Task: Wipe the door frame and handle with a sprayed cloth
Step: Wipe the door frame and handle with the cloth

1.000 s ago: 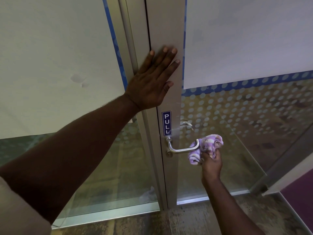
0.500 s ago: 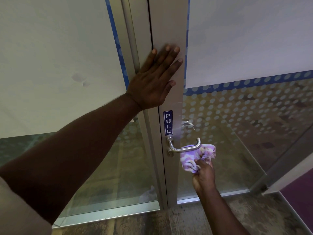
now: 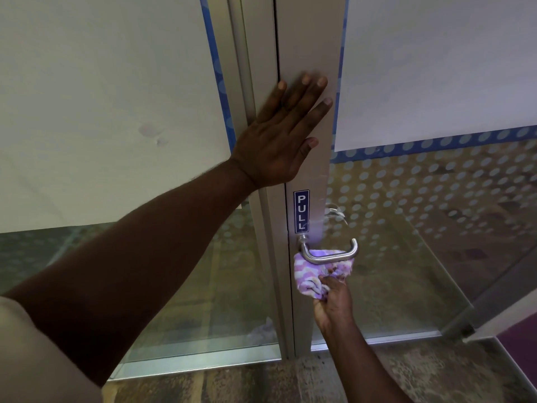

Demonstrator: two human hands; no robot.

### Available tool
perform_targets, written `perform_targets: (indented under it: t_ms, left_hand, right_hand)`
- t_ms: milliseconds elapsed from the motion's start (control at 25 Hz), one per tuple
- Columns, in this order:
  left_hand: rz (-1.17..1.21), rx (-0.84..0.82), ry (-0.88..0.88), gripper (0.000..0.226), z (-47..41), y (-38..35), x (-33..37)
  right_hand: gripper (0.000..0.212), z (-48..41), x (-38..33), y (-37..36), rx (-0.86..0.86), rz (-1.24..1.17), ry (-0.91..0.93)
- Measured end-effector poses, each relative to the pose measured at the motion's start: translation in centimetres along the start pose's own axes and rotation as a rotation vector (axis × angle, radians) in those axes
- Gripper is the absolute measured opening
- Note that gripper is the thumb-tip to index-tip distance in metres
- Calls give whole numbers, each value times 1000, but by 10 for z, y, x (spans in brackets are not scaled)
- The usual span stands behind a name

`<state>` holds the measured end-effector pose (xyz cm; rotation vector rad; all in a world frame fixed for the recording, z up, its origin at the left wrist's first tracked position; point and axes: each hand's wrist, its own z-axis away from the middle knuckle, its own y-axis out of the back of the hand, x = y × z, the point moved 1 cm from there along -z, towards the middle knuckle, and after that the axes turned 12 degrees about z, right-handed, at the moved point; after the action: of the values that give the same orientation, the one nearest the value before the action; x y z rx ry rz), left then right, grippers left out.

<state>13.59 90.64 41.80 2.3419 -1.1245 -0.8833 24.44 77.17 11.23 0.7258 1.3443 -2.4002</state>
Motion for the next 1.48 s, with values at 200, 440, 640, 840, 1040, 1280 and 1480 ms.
perform_targets:
  t_ms: [200,440,640,840,1040,1280,1480]
  left_hand:
    - [-8,-2,1,57,-1,-2,-1]
    - [2,6,5,57,0,-3,0]
    - [-12,-4,3,57,0,-2,-1]
    - [-15,-2,-6,57,0,0,0]
    - [-18,22,-14,56,0,2,2]
    - [-21,26,-21,56,2,2,2]
    - [-27,22,-19,57,1,0,1]
  right_hand:
    - [42,-11,5,-8,-56,-44,-74]
    - [34,-3,10,-19,-44,-188,-108]
    - [32,4,6,-18,10,-204,-126]
    - [56,11,-11,3,7,-189,-159]
    - [49,19,-45,27,46,-168,-87]
    - [26,18,-90,40,49,-12,-11]
    - [31,10,-113,35,19,184,-30]
